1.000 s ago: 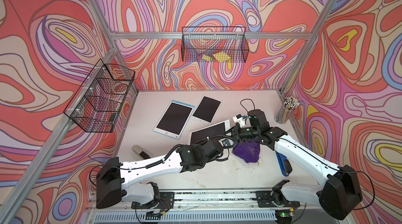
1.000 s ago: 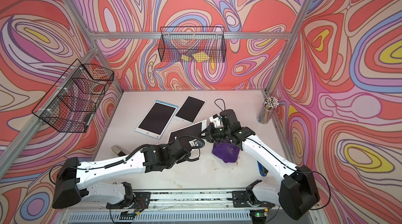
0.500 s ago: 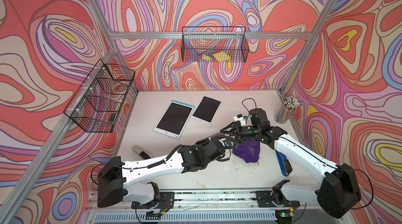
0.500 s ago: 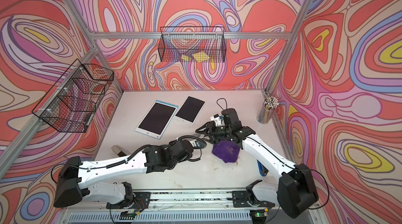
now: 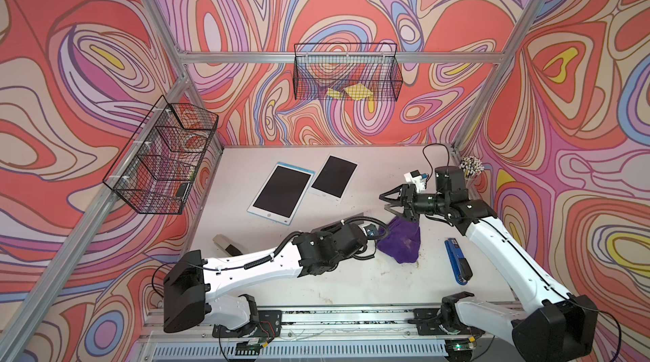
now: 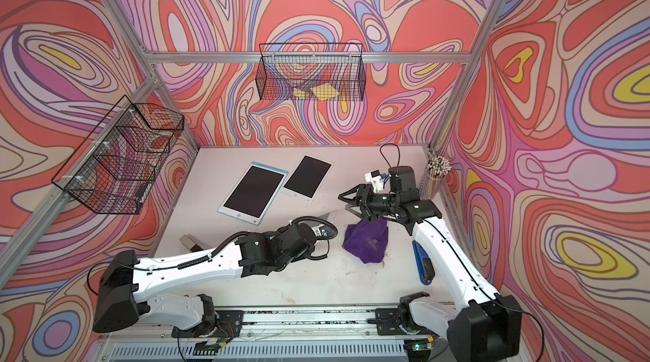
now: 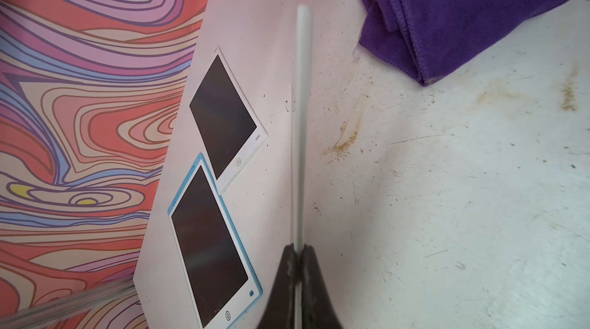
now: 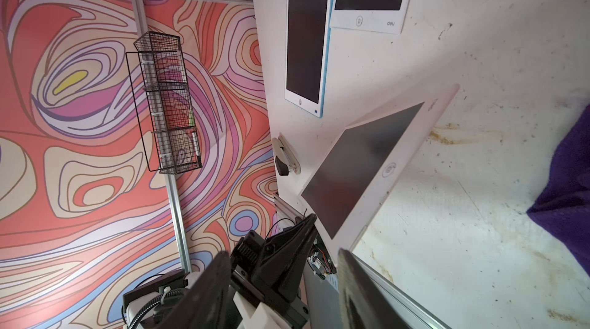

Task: Wipe the drawing tablet
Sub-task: Pick up the drawing tablet from the center of the board.

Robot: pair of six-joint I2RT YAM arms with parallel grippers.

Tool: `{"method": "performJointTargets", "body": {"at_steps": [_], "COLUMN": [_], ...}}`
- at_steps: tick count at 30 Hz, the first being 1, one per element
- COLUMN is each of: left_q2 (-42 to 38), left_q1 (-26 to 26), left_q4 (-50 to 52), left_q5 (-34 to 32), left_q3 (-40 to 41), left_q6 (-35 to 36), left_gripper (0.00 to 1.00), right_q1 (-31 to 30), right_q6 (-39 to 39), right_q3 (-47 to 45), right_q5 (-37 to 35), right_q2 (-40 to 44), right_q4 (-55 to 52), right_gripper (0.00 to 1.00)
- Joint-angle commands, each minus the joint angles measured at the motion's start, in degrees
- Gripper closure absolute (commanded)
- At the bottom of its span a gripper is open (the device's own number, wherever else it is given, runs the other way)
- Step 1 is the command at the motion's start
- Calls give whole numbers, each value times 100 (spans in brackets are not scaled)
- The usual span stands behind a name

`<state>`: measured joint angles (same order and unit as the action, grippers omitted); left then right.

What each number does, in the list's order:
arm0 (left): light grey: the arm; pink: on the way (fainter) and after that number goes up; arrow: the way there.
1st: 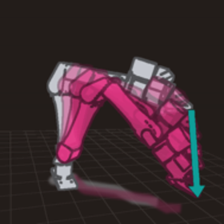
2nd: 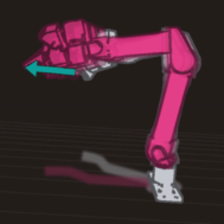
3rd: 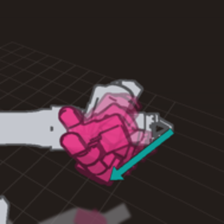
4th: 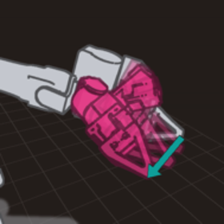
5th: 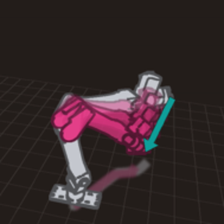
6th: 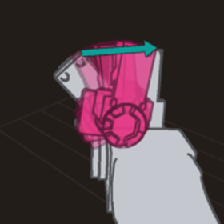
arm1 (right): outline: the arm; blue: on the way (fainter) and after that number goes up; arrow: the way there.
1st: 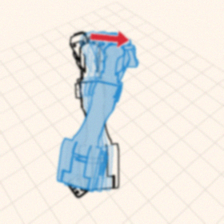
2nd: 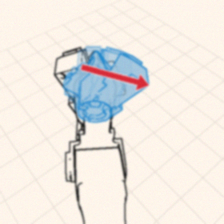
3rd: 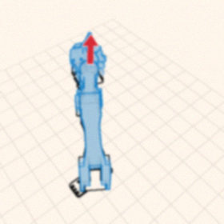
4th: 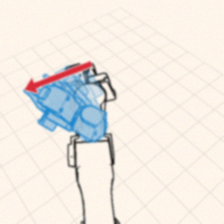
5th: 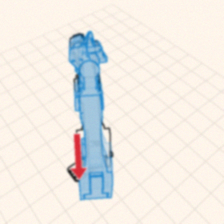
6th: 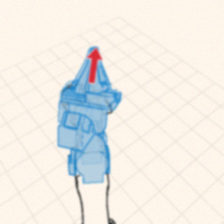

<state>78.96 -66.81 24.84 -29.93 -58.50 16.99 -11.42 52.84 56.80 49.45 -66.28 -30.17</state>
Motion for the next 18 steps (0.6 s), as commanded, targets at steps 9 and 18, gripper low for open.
{"method": "performJointTargets", "body": {"at_steps": [9, 18], "left_q2": [66, 334], "left_q1": [508, 2128], "left_q4": [618, 1496], "left_q5": [902, 3814], "left_q3": [-1141, -2801], "left_q6": [-39, -1735], "left_gripper": [100, 100], "right_q1": [10, 8], "right_q6": [-2211, -2223], "right_q3": [505, -483], "right_q5": [-2612, -3818], "right_q2": [-10, 9], "right_q4": [-2436, -2322], "right_gripper": [40, 23]}}
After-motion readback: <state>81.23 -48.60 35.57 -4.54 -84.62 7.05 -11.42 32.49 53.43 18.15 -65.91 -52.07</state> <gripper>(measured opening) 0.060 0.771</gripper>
